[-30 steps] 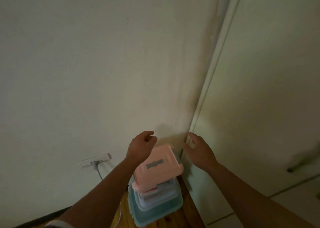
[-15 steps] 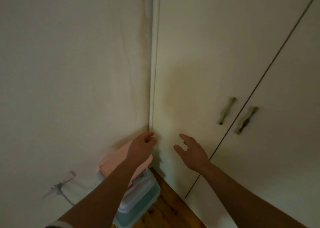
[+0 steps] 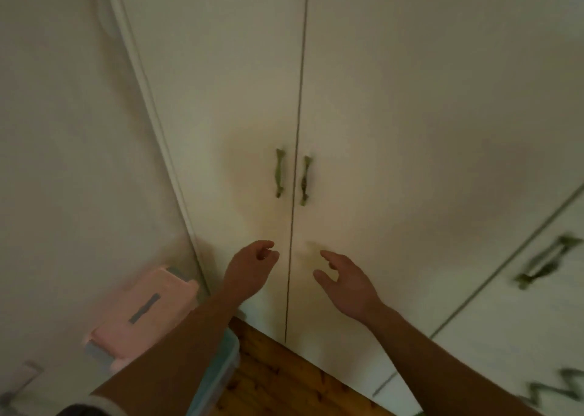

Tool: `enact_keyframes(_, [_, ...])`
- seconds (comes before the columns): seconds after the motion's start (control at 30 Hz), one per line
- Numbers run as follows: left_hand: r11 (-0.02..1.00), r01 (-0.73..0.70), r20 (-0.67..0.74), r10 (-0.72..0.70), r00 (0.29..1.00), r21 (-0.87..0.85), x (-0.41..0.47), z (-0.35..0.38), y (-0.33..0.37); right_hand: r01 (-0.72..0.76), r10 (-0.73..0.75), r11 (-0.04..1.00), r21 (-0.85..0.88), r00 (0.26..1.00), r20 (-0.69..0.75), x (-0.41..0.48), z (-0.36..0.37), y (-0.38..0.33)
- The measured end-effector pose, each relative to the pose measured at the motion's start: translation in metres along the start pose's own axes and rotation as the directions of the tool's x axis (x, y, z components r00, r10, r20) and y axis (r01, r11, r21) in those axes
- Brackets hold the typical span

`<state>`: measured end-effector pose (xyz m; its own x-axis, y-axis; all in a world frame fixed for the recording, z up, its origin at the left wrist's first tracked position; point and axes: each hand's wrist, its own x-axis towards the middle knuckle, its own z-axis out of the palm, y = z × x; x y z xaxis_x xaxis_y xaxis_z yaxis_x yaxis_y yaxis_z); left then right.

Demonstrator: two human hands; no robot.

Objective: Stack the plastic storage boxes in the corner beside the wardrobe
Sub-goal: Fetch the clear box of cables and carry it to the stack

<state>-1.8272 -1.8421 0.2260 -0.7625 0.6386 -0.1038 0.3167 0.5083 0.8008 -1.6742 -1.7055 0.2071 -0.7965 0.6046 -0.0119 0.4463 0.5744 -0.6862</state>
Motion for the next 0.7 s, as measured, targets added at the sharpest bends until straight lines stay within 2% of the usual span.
enact_keyframes(0.4, [0.983, -0.181, 0.214, 0.180, 0.960, -0.015, -0.066, 0.157, 0.123, -0.182, 0.190, 0.982, 0.054, 0.959, -0.210, -0.120, -0.118, 0.116])
enact_keyframes(0.53, [0.971, -0.239, 0.296, 0.235, 0.926, -0.025, -0.082, 0.203, 0.151, -0.260, 0.269, 0.963, 0.071, 0.923, -0.276, -0.159, -0.144, 0.149])
enact_keyframes(0.7, [0.942, -0.335, 0.461, 0.309, 0.832, -0.026, -0.110, 0.263, 0.180, -0.386, 0.408, 0.913, 0.134, 0.841, -0.356, -0.217, -0.170, 0.191])
